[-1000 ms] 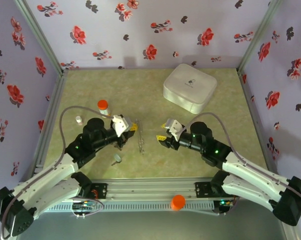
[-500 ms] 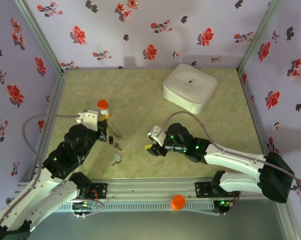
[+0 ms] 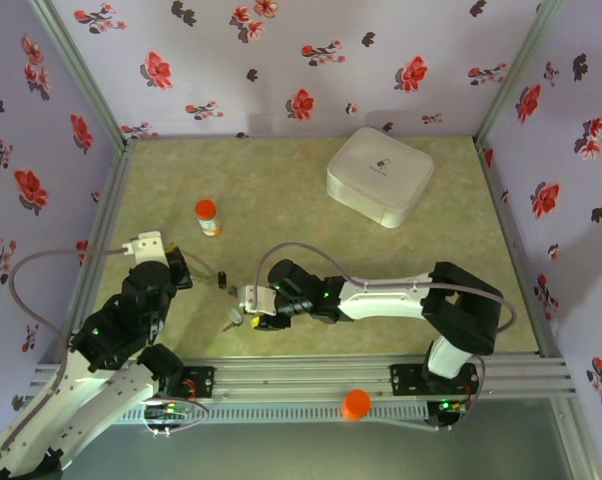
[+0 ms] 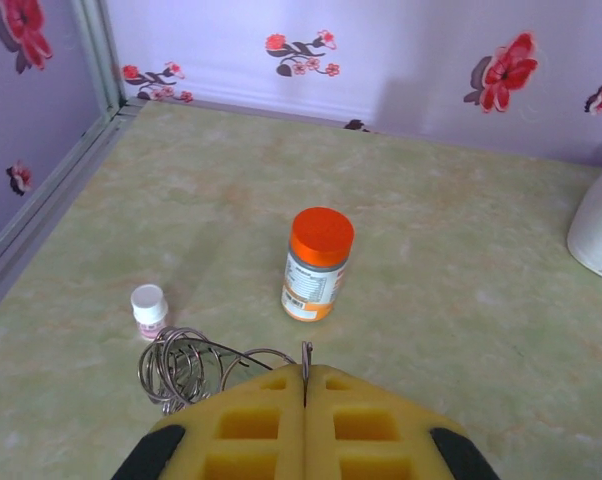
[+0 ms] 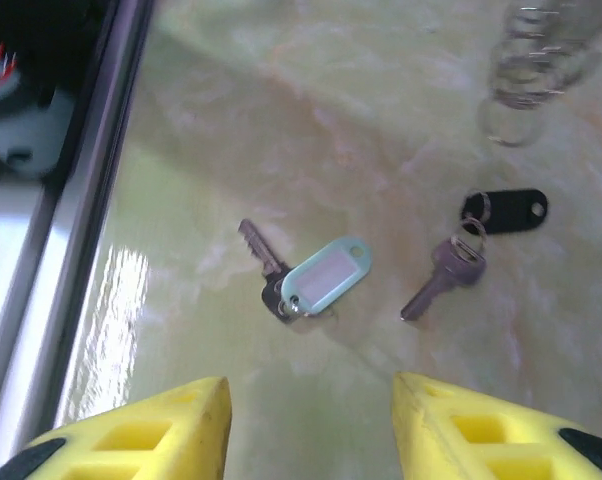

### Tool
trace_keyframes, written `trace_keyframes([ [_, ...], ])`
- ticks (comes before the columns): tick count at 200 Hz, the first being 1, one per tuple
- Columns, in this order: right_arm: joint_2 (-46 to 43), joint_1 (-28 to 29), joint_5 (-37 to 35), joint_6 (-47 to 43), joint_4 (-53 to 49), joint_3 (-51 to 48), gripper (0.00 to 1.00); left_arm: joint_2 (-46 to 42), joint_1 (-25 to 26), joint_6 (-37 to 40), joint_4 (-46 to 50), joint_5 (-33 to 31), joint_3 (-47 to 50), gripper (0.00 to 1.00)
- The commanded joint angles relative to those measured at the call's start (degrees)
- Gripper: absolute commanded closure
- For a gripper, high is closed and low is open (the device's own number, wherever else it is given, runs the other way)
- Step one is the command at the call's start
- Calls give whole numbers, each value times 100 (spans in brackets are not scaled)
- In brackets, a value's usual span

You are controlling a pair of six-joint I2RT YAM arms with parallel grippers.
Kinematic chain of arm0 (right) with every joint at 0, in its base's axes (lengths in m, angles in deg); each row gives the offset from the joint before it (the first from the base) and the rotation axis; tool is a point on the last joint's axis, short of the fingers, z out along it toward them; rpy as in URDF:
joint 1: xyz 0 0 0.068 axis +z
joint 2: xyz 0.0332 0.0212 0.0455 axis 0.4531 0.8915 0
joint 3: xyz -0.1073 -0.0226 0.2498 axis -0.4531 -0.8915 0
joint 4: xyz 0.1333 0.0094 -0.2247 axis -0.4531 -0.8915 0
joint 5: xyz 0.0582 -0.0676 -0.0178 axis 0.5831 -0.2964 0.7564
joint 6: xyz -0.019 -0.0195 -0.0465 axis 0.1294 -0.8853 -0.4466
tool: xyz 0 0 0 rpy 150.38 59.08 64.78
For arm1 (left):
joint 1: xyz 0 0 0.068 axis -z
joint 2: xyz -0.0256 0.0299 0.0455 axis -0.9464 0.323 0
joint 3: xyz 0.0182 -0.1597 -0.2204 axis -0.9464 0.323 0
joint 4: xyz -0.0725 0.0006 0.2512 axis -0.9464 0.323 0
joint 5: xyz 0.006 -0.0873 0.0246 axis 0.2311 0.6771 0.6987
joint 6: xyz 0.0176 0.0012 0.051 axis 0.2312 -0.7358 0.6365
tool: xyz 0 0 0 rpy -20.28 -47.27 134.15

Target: Put the keys on the keyring

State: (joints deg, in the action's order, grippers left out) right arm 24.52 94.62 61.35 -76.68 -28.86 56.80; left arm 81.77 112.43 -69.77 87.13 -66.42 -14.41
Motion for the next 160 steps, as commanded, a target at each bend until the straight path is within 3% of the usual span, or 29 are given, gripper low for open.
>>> trace_keyframes([
  [1,268,43,234,-1652,-334,213,57,-174,-49,-274,69,-348,55,100],
  [50,900,35,123,-2300,-10,527,57,-185,-50,-262,208,-389,-5,100],
  [160,1634,27,218,-2426,103,1093,68,-236,-47,-302,226,-363,15,100],
])
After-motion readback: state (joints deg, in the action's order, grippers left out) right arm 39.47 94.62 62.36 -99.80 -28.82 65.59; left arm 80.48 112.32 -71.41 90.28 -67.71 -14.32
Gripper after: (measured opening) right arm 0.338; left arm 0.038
